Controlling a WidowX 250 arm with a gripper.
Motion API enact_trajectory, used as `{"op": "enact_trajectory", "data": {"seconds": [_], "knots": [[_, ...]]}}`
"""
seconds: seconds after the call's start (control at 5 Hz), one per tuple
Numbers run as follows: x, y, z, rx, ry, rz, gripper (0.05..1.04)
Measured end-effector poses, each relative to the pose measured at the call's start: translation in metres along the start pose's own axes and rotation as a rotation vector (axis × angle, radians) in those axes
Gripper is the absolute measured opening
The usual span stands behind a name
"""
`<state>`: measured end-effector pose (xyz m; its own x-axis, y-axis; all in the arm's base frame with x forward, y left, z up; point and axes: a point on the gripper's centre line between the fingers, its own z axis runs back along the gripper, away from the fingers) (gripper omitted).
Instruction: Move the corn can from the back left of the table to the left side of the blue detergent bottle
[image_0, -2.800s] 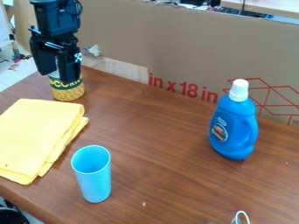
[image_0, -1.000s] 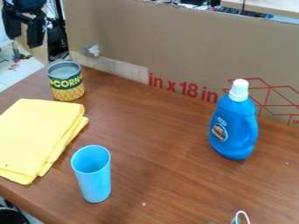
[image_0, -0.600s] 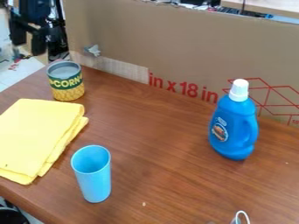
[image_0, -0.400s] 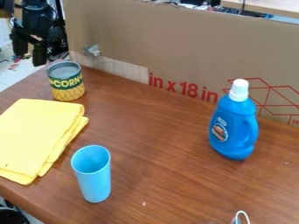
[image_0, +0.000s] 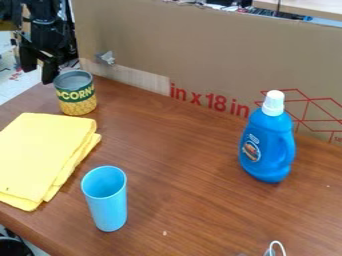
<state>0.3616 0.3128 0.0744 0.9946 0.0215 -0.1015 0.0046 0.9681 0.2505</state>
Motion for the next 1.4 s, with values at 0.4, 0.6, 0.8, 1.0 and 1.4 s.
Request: {"op": "enact_trajectory", "data": {"seconds": [0.4, 0.6, 0.8, 1.0, 1.4], "knots": [[0.014, -0.043, -0.007, -0.128, -0.079, -0.089, 1.002], [0.019, -0.094, 0.003, -0.200, -0.095, -0.194, 1.001], [0.027, -0.145, 0.015, -0.301, -0.150, -0.275, 1.001], [0.027, -0.179, 0.019, -0.402, -0.188, -0.253, 1.001], [0.019, -0.216, 0.078, -0.400, -0.268, -0.207, 1.001]]}}
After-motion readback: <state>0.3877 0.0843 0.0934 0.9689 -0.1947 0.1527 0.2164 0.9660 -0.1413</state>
